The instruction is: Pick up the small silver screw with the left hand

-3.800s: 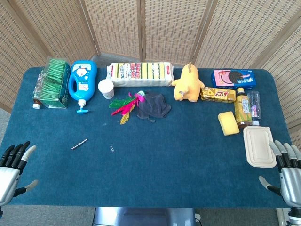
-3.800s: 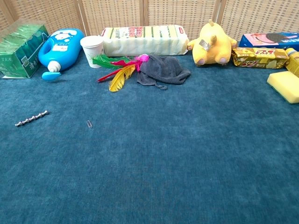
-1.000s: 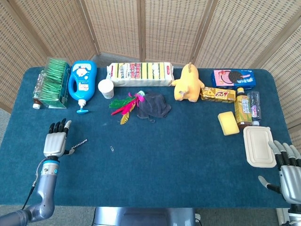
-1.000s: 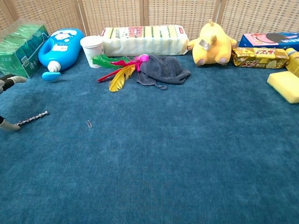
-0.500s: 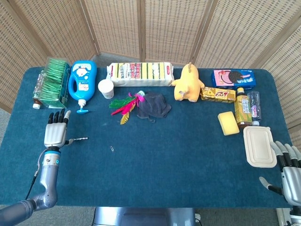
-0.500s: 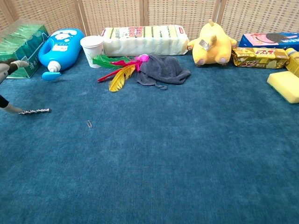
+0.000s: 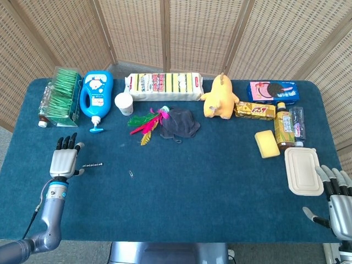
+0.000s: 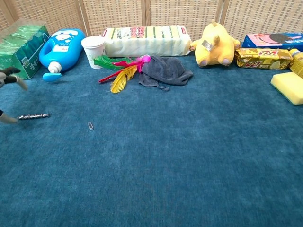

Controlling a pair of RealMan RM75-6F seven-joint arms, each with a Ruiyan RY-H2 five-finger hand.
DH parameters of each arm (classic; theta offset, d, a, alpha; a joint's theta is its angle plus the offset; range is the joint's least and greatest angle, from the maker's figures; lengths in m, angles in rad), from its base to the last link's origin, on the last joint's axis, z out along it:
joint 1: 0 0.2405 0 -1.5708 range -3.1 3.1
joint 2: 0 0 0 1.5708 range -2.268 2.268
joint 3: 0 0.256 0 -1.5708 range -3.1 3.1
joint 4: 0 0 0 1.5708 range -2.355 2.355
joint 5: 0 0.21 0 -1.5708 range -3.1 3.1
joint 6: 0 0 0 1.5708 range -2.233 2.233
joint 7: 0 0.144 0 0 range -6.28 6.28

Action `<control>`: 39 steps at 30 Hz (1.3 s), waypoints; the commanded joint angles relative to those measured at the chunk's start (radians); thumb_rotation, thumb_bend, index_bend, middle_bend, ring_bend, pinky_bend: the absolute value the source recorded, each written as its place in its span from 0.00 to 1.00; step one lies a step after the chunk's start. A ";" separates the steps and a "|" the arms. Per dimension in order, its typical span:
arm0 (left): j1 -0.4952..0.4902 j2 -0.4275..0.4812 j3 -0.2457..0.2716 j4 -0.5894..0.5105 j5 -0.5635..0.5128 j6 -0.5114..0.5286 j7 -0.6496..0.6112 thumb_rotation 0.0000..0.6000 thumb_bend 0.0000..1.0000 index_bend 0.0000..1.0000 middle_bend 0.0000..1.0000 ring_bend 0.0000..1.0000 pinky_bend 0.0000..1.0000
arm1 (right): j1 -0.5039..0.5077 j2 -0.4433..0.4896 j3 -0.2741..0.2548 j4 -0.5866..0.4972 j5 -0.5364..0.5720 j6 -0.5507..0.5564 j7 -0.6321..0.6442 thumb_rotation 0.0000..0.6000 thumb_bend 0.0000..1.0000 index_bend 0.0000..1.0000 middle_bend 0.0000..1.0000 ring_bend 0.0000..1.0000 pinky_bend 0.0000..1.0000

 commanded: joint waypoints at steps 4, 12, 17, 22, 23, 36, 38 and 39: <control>-0.012 0.003 0.015 -0.017 -0.029 -0.019 0.060 1.00 0.30 0.37 0.00 0.00 0.00 | 0.000 0.001 0.000 0.000 0.000 -0.001 0.001 1.00 0.00 0.00 0.00 0.00 0.00; -0.018 -0.032 0.028 0.003 -0.012 -0.003 0.059 1.00 0.42 0.46 0.00 0.00 0.00 | 0.001 0.005 0.000 -0.001 0.002 -0.004 0.010 1.00 0.00 0.00 0.00 0.00 0.00; -0.018 -0.036 0.033 -0.006 0.002 0.022 0.070 1.00 0.46 0.46 0.00 0.00 0.00 | 0.002 0.010 -0.001 -0.002 0.001 -0.006 0.022 1.00 0.00 0.00 0.00 0.00 0.00; -0.020 -0.038 0.030 -0.017 -0.013 0.023 0.087 1.00 0.52 0.47 0.00 0.00 0.00 | 0.001 0.013 -0.003 -0.003 -0.002 -0.007 0.029 1.00 0.00 0.00 0.00 0.00 0.00; -0.020 -0.036 0.029 -0.022 -0.018 0.020 0.087 1.00 0.52 0.47 0.00 0.00 0.00 | 0.001 0.014 -0.003 -0.003 -0.001 -0.006 0.030 1.00 0.00 0.00 0.00 0.00 0.00; -0.038 -0.014 0.013 -0.068 -0.116 -0.028 0.148 1.00 0.54 0.47 0.00 0.00 0.00 | 0.003 0.016 -0.004 -0.004 0.000 -0.011 0.033 1.00 0.00 0.00 0.00 0.00 0.00; -0.044 -0.003 0.011 -0.081 -0.134 -0.033 0.168 1.00 0.54 0.47 0.00 0.00 0.00 | 0.003 0.016 -0.004 -0.005 0.000 -0.012 0.033 1.00 0.00 0.00 0.00 0.00 0.00; -0.047 0.001 0.008 -0.088 -0.147 -0.036 0.175 1.00 0.54 0.47 0.00 0.00 0.00 | 0.003 0.015 -0.005 -0.005 -0.001 -0.013 0.033 1.00 0.00 0.00 0.00 0.00 0.00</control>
